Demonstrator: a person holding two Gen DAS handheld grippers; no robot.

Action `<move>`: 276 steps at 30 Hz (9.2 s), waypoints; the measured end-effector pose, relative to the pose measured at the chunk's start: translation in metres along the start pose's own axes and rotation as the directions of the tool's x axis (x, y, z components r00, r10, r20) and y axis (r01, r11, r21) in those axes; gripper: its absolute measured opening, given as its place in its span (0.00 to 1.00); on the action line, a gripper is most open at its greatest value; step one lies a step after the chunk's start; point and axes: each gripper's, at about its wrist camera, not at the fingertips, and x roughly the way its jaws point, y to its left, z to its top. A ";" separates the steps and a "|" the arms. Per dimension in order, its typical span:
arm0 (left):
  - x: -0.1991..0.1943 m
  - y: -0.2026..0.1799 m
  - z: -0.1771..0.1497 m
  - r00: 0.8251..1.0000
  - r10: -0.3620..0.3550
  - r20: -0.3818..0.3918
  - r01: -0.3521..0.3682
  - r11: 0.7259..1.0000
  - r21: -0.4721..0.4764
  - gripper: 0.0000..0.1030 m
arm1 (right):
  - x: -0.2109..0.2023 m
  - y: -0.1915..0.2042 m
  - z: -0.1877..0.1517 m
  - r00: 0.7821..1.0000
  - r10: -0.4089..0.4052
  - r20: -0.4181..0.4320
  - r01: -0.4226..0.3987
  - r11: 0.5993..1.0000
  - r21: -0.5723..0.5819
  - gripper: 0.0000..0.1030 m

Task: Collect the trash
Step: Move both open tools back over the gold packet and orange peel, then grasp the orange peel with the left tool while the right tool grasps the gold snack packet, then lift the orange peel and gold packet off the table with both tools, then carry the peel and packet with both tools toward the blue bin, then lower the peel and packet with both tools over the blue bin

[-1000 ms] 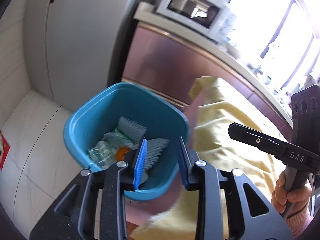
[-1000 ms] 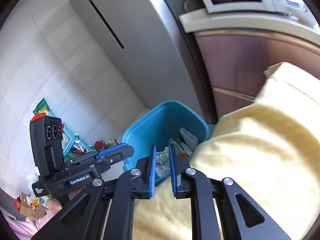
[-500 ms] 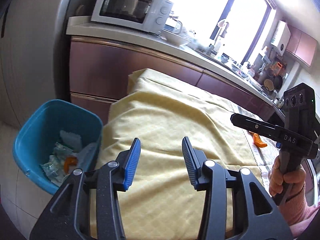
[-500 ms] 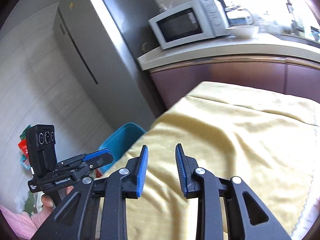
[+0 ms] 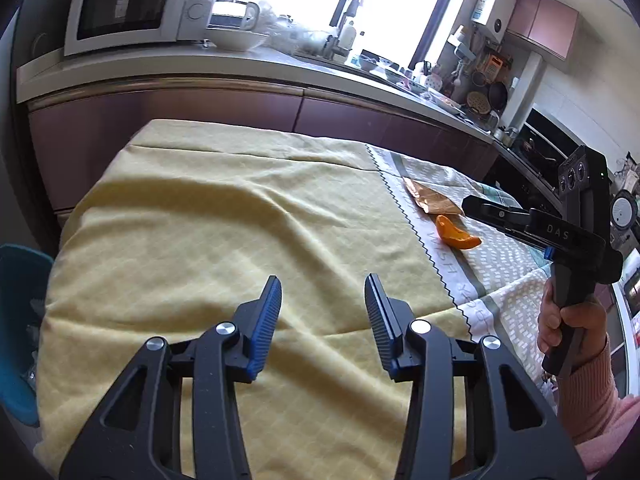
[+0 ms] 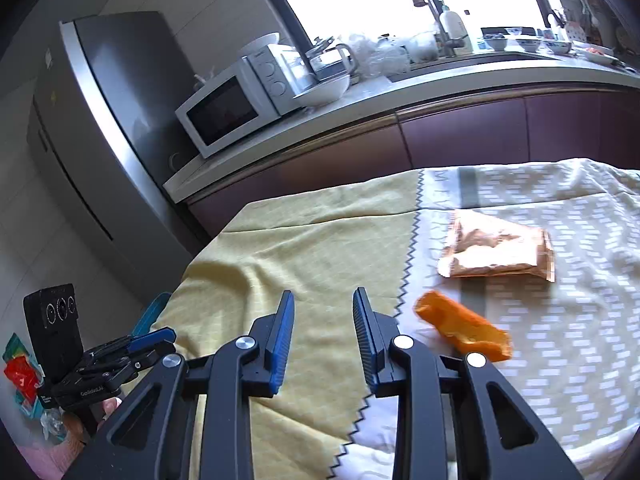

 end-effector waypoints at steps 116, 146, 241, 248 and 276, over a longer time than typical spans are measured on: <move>0.014 -0.015 0.017 0.998 -0.014 -0.056 0.014 1.000 -0.007 0.09 | 0.015 -0.003 -0.010 0.996 0.077 -0.033 -0.077 0.997 -0.003 0.12; -0.095 0.054 -0.032 0.988 0.149 0.044 -0.143 0.982 -0.125 0.09 | 0.051 0.093 -0.039 0.959 0.250 -0.130 -0.261 0.962 -0.077 0.12; -0.171 0.125 -0.049 0.936 0.327 0.128 -0.278 0.913 -0.299 0.09 | 0.098 0.197 -0.043 0.895 0.377 -0.239 -0.423 0.888 -0.182 0.12; -0.175 0.129 -0.048 0.931 0.340 0.134 -0.289 0.908 -0.302 0.09 | 0.103 0.204 -0.042 0.891 0.381 -0.246 -0.429 0.883 -0.187 0.12; -0.195 0.149 -0.047 0.901 0.406 0.149 -0.340 0.878 -0.338 0.09 | 0.110 0.220 -0.039 0.873 0.405 -0.272 -0.465 0.859 -0.213 0.12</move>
